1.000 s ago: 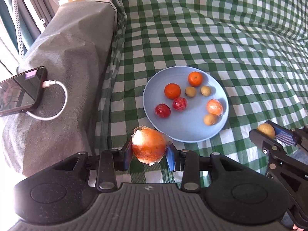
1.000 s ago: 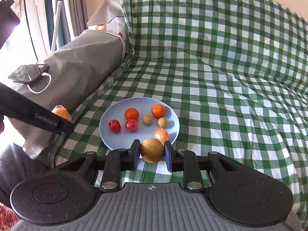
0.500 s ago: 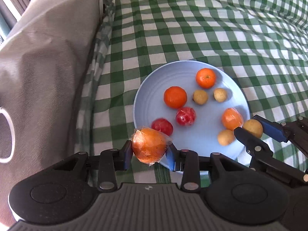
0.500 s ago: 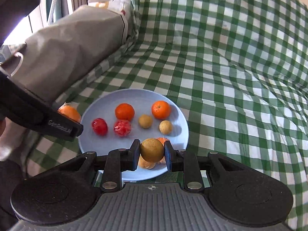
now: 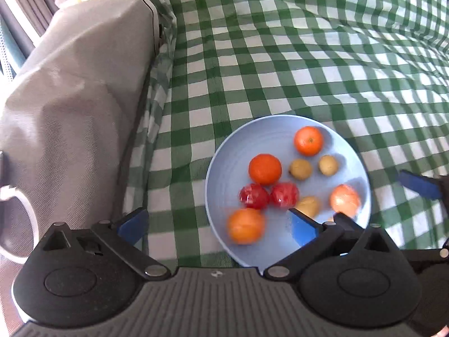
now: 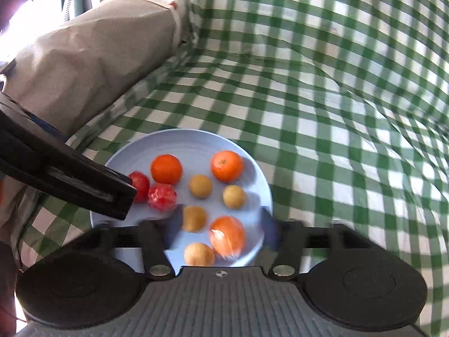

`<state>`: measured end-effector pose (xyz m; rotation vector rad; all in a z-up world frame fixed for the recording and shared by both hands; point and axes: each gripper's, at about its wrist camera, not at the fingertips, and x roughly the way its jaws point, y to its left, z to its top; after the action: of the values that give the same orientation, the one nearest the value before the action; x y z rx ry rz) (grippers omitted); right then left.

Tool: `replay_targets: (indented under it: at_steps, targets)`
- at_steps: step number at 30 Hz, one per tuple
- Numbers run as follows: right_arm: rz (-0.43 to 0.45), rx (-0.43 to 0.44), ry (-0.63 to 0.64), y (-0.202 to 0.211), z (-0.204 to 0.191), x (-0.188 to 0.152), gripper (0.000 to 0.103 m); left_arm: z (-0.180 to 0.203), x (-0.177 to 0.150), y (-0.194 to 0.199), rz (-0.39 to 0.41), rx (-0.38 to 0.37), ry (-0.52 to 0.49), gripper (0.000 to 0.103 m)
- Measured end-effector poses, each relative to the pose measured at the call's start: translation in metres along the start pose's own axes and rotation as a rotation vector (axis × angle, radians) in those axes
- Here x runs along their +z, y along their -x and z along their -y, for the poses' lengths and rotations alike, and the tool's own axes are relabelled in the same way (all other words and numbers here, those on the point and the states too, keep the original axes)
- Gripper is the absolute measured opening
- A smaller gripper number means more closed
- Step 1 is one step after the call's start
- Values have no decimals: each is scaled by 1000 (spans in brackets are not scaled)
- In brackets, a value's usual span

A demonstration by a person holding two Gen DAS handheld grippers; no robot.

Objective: Organize fruits

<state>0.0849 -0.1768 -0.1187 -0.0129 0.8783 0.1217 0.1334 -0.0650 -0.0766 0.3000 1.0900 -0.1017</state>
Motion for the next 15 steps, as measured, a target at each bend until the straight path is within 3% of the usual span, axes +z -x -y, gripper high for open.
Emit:
replay_targets:
  at_steps: [2,5,15]
  targets:
    - [11,-24,-27,14,2,-5,94,-1,-7,12,-6,6,-1,103]
    - [16,-35,-26,38,1,-18,97,-2,-22,32,-6,12,6,103]
    - [72,-72,-36,116,-23,-63,100,-3,-75,90,46,13,28,103]
